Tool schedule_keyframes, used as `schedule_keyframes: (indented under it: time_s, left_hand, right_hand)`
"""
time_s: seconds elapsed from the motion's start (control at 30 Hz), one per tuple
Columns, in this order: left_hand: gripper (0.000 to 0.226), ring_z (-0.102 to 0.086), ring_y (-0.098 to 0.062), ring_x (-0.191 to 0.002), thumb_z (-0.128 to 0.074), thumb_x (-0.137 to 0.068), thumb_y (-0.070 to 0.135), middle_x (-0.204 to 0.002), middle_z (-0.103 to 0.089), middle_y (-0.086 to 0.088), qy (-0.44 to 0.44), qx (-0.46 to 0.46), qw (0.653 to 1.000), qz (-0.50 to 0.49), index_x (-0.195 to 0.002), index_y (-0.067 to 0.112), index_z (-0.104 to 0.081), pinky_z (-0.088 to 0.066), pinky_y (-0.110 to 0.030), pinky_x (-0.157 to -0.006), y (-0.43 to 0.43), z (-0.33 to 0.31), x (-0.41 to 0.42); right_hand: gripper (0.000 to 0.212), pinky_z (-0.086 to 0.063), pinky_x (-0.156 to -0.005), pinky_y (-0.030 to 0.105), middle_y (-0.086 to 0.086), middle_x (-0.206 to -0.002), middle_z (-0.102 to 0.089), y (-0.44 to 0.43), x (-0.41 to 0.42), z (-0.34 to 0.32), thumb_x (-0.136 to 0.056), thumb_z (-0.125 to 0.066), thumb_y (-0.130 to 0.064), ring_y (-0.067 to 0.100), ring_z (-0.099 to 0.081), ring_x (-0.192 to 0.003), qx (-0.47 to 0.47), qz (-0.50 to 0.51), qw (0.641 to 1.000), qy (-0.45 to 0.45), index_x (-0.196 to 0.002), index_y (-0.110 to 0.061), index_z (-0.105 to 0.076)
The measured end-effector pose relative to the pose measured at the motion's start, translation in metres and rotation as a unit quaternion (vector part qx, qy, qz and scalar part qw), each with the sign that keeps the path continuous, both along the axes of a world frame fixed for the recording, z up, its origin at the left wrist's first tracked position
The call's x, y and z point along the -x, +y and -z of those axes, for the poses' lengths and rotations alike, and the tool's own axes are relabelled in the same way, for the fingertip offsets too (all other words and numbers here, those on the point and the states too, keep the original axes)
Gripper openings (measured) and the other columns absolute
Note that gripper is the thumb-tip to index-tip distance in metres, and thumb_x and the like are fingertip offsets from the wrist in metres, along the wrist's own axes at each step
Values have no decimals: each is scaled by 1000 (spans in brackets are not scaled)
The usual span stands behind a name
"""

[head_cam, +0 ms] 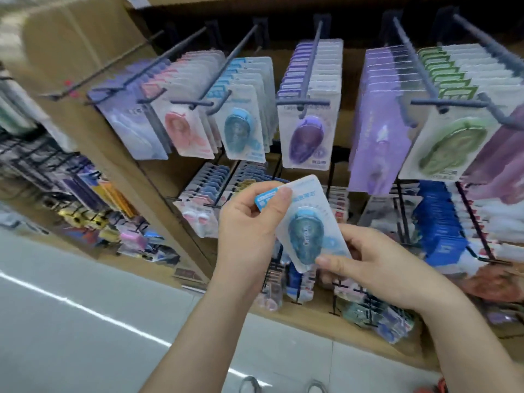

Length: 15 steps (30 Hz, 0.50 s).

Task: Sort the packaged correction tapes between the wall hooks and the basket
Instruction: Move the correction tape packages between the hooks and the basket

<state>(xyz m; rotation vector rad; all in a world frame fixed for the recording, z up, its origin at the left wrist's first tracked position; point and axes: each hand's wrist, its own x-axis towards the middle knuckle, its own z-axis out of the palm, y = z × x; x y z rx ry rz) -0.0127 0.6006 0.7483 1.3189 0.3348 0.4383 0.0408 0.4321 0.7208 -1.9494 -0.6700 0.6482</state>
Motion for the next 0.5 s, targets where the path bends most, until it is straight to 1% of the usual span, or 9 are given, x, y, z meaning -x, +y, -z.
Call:
schedule_keyframes:
  time_s: [0.03, 0.07, 0.13, 0.2, 0.3, 0.33, 0.43, 0.5]
  left_hand:
    - [9, -60, -11, -61, -68, -71, 32, -69, -67, 2, -6, 2, 1000, -14, -70, 25, -73, -51, -24, -51, 10, 0, 1]
    - [10, -60, -12, -62, -68, -72, 31, -69, -67, 2, -15, 0, 1000, -24, -73, 23, -72, -51, -24, -53, 21, -2, 2]
    - [13, -60, -11, -64, -66, -74, 29, -69, -67, 4, -37, -10, 999, -35, -80, 18, -68, -52, -24, -57, 41, -7, 3]
    - [13, -60, -7, -64, -67, -74, 26, -68, -67, 7, -60, -28, 996, -51, -82, 15, -67, -51, -21, -57, 60, -15, 2]
    - [6, -60, -3, -62, -72, -78, 19, -65, -68, 9, -88, -64, 991, -74, -80, 15, -68, -50, -19, -57, 86, -30, -5]
    - [4, -60, -2, -61, -72, -81, 15, -64, -67, 10, -95, -77, 990, -74, -80, 15, -68, -50, -18, -58, 92, -35, -9]
    - [13, -59, 3, -61, -72, -85, 7, -63, -66, 13, -117, -115, 984, -70, -79, 17, -67, -48, -14, -59, 104, -45, -22]
    - [7, -61, 1, -66, -72, -87, 8, -72, -68, 6, -118, -124, 983, -60, -83, 13, -68, -50, -16, -61, 109, -47, -32]
  right_hand:
    - [7, -59, -80, 44, -2, -86, -74, 9, 0, 2, -96, -63, -23, 13, -72, -76, 3, -2, 1000, 5, -100, -24, -68]
    - [9, -59, -76, 42, 0, -81, -73, 18, 2, 2, -98, -60, -20, 13, -71, -71, 1, 5, 1000, 3, -95, -23, -68]
    - [16, -59, -68, 35, -2, -73, -72, 40, 7, 0, -98, -58, -19, 11, -69, -63, -13, 34, 999, -14, -85, -22, -66]
    - [17, -57, -62, 29, -7, -68, -69, 63, 12, -1, -95, -63, -23, 7, -66, -60, -35, 75, 995, -50, -79, -25, -67]
    - [20, -48, -54, 23, -5, -59, -64, 93, 16, -1, -90, -70, -26, 3, -58, -53, -83, 149, 983, -74, -71, -20, -67]
    - [21, -48, -55, 23, -4, -60, -65, 101, 17, -1, -91, -69, -26, 3, -58, -53, -94, 165, 979, -74, -72, -18, -67]
    - [21, -55, -63, 31, -3, -68, -69, 121, 16, -3, -96, -62, -25, 7, -64, -59, -112, 185, 974, -64, -77, -18, -69]
    - [26, -55, -63, 28, -3, -68, -70, 129, 15, -5, -98, -59, -25, 8, -65, -61, -115, 196, 972, -67, -74, -19, -68]
